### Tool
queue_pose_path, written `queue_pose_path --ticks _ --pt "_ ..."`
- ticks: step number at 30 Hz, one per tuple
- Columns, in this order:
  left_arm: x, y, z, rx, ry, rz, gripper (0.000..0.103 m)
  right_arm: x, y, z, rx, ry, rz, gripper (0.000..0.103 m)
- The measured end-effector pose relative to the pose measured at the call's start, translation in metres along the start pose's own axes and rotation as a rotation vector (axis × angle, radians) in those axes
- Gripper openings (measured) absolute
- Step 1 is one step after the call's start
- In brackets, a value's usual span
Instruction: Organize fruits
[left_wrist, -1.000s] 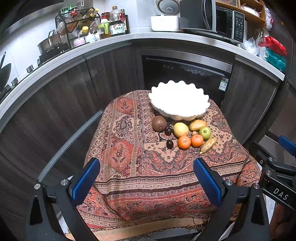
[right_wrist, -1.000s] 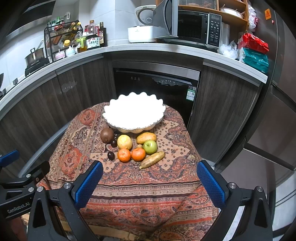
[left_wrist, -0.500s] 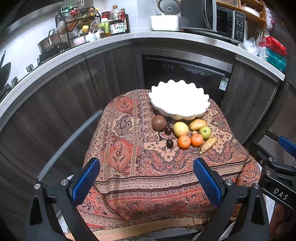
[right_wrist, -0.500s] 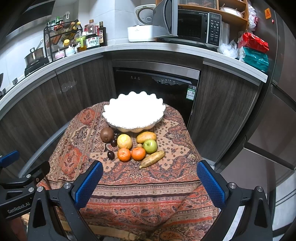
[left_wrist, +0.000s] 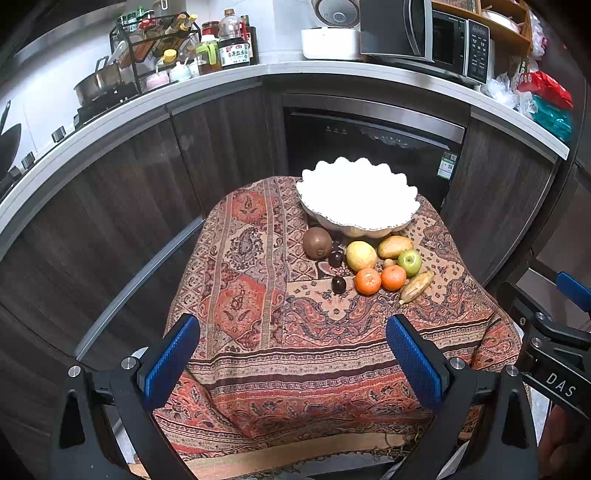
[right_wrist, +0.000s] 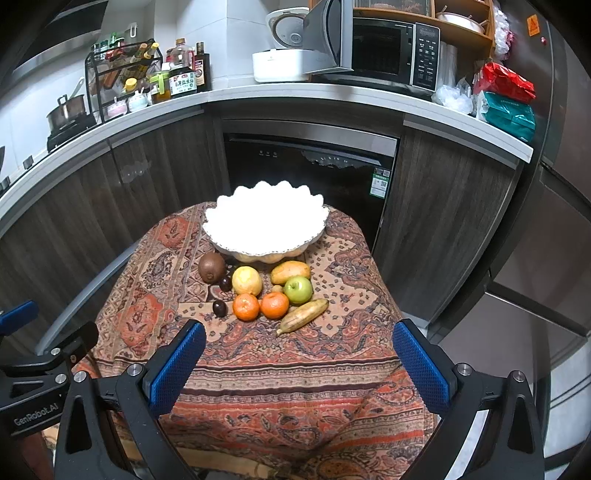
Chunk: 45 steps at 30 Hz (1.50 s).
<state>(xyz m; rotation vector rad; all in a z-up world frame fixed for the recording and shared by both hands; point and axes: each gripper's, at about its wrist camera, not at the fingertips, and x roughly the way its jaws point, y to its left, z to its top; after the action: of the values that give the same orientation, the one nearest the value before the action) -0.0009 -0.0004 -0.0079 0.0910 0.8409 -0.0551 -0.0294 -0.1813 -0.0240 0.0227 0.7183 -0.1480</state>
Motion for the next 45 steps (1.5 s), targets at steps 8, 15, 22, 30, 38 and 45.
queue_pose_path --ticks 8,15,22,30,38,45 --pt "0.010 -0.002 -0.001 0.003 0.015 0.001 0.102 0.009 -0.002 0.000 0.009 0.017 -0.004 0.102" --pt "0.025 -0.002 0.002 0.002 0.042 0.004 0.102 0.029 -0.002 -0.002 0.019 0.057 0.001 0.102" --pt "0.052 -0.004 0.004 0.004 0.070 -0.001 0.102 0.057 -0.002 -0.004 0.024 0.095 -0.001 0.102" --pt "0.087 -0.010 0.008 0.013 0.086 0.005 0.102 0.102 -0.006 -0.003 0.058 0.164 -0.009 0.102" --pt "0.131 -0.021 0.019 0.021 0.098 -0.006 0.102 0.151 -0.020 0.000 0.142 0.246 -0.029 0.092" --pt "0.159 -0.030 0.036 0.033 0.085 -0.027 0.102 0.191 -0.028 0.003 0.254 0.341 -0.026 0.078"
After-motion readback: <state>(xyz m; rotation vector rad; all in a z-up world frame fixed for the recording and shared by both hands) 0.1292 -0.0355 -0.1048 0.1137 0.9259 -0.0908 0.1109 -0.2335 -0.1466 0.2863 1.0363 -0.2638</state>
